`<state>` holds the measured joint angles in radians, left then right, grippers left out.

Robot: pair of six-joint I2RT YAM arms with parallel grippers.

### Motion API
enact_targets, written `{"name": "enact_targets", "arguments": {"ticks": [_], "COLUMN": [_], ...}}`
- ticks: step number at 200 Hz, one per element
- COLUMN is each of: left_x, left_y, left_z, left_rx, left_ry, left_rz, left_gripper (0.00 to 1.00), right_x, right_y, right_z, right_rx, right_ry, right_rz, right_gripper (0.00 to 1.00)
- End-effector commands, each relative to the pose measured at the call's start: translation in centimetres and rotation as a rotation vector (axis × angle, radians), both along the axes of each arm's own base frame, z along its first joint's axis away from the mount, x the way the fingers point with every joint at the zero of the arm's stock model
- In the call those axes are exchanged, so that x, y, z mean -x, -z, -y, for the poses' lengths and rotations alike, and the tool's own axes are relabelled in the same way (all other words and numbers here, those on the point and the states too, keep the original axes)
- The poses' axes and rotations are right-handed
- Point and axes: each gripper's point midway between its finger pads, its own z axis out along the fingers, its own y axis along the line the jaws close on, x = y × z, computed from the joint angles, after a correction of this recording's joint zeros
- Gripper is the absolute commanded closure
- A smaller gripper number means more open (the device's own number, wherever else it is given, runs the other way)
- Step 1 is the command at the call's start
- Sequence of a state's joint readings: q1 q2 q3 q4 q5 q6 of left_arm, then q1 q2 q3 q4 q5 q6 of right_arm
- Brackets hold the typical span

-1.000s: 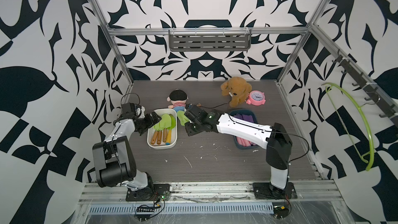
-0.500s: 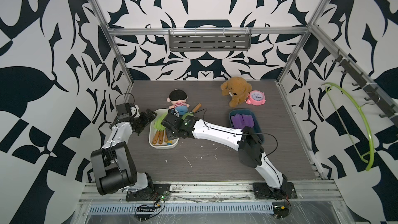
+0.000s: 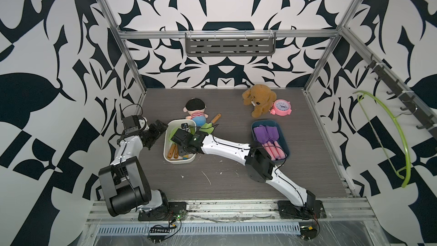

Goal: Sort the small shovels by color and place them into the storage box
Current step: Place the shovel in the storage box.

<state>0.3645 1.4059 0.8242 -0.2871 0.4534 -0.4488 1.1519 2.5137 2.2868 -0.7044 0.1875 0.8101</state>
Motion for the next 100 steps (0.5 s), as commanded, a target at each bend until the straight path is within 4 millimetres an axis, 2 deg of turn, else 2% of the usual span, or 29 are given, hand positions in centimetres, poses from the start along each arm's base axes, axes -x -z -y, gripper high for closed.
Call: {"name": "enact_targets", "arguments": {"ticks": [1,20,65,100], "left_x": [0.1,0.1,0.2,0.2], "left_y": [-0.5,-0.6,-0.9,-1.1], "left_z": [0.3,0.4,0.6,0.7], "left_rx": [0.013,0.013,0.016,0.018], "left_ry": [0.009,0.010,0.021,0.026], "left_rz": [0.026,0.030,0.043,0.052], "left_gripper": [0.01,0.01,0.01,0.01], "right_x": [-0.7,-0.9,-0.4,-0.3], "right_y": [-4.0,-3.9,-3.8,-4.5], "right_z": [-1.6,-1.8,-2.7,-3.4], "right_rx": [-0.106,-0.115,-0.164,-0.208], "right_ry": [0.007,0.010,-0.019,-0.042], "right_rz": [0.050,0.054,0.003,0.007], "right_gripper": [0.75,0.66,0.59,0.61]}}
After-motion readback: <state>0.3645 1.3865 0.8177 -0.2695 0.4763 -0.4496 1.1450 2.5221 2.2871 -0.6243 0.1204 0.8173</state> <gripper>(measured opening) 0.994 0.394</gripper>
